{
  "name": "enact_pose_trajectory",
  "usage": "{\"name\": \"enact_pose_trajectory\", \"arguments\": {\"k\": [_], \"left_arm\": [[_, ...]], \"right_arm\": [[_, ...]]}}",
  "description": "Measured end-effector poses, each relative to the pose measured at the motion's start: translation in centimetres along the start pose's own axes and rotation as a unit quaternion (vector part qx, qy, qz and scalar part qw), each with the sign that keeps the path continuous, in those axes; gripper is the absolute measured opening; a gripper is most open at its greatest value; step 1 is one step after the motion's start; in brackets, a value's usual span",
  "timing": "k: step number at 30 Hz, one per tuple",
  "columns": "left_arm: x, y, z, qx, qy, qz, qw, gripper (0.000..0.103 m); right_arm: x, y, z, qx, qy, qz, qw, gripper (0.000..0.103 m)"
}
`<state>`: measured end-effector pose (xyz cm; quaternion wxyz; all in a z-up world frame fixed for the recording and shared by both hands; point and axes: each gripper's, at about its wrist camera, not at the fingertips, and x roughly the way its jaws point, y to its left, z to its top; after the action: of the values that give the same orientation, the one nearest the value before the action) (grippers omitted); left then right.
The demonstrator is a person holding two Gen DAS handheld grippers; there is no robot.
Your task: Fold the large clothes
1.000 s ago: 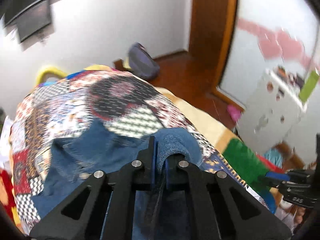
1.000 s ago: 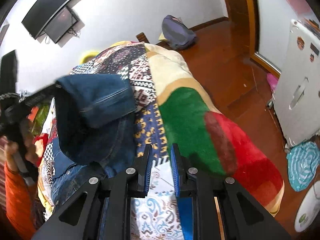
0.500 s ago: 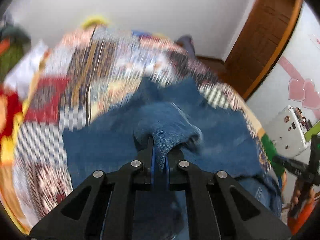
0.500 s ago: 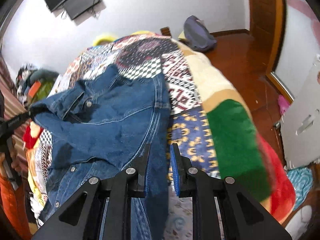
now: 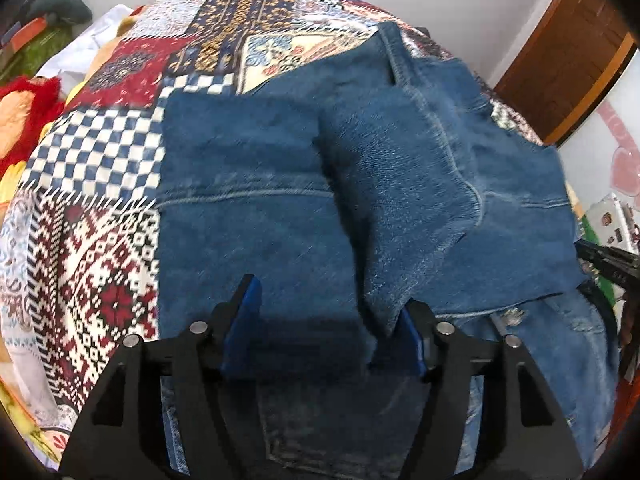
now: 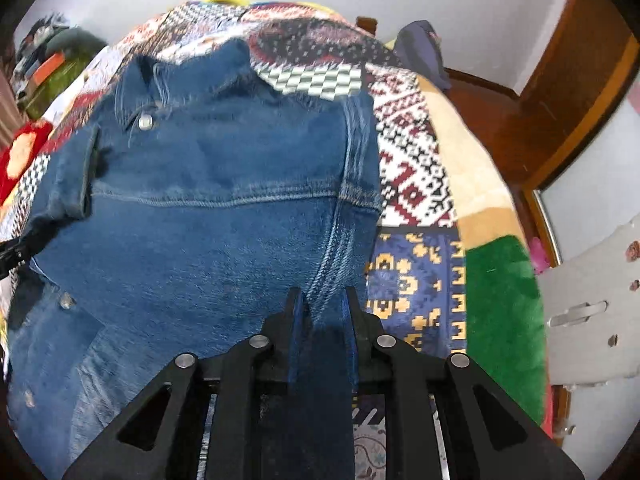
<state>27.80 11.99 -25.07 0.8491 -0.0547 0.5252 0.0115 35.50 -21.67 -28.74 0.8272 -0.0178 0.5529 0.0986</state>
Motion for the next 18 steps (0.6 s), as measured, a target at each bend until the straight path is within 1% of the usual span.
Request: {"name": "enact_pose_trajectory", "arguments": {"k": [2, 3, 5, 6, 7, 8, 9, 10, 11, 13, 15, 16, 18], "left_arm": [[-0.4, 0.5, -0.6, -0.006, -0.008, 0.008, 0.9999, 0.072], [-0.6, 0.8, -0.9, -0.012, -0.009, 0.007, 0.9999, 0.072], [-0.9, 1.6, -1.3, -0.026, -0.011, 0.004, 0.9996, 0.072], [-1.1, 2.1, -1.6, -0.035, -0.012, -0.001, 0.9993, 0.073], [-1.2, 2.4, -1.8, -0.041, -0.012, -0.002, 0.9991, 0.073], [-1.4, 2.6, -1.9, -0.045, -0.012, -0.002, 0.9989, 0.073], [-1.6, 2.9, -2.1, -0.050, -0.014, 0.006, 0.9986, 0.073], [-1.8, 3.1, -2.3, -0.051, -0.015, 0.013, 0.9985, 0.073], [-2.0, 3.4, -2.5, -0.051, -0.017, 0.033, 0.9980, 0.073], [-2.1, 4.2, -3.0, -0.058, -0.015, 0.048, 0.9971, 0.073], [-2.0, 5.4, -3.5, -0.071, -0.003, 0.083, 0.9940, 0.073], [-2.1, 6.3, -3.8, -0.081, 0.001, 0.083, 0.9932, 0.073], [-2.5, 7.9, -4.4, -0.108, 0.006, 0.063, 0.9921, 0.073]], "right_arm": [[0.2, -0.3, -0.4, 0.001, -0.002, 0.008, 1.000, 0.015], [0.3, -0.4, -0.5, 0.001, -0.004, 0.011, 1.000, 0.016], [0.4, -0.5, -0.7, -0.002, -0.003, 0.008, 1.000, 0.023], [0.5, -0.4, -0.7, -0.005, -0.004, 0.000, 1.000, 0.035], [0.5, -0.3, -0.8, -0.011, -0.006, -0.019, 1.000, 0.055], [0.5, -0.1, -0.9, -0.018, -0.010, -0.050, 0.999, 0.065], [0.5, -0.1, -1.0, -0.023, -0.015, -0.069, 0.997, 0.074], [0.5, 0.0, -1.3, -0.031, -0.020, -0.072, 0.997, 0.074], [0.4, -0.1, -1.4, -0.032, -0.020, -0.065, 0.997, 0.074], [0.3, -0.6, -1.7, -0.022, -0.020, -0.051, 0.998, 0.074], [0.4, -1.1, -1.7, -0.010, -0.018, -0.039, 0.999, 0.074], [0.5, -1.5, -1.6, 0.003, -0.013, -0.030, 0.999, 0.074], [0.7, -1.8, -1.6, 0.018, -0.006, -0.018, 1.000, 0.074]]}}
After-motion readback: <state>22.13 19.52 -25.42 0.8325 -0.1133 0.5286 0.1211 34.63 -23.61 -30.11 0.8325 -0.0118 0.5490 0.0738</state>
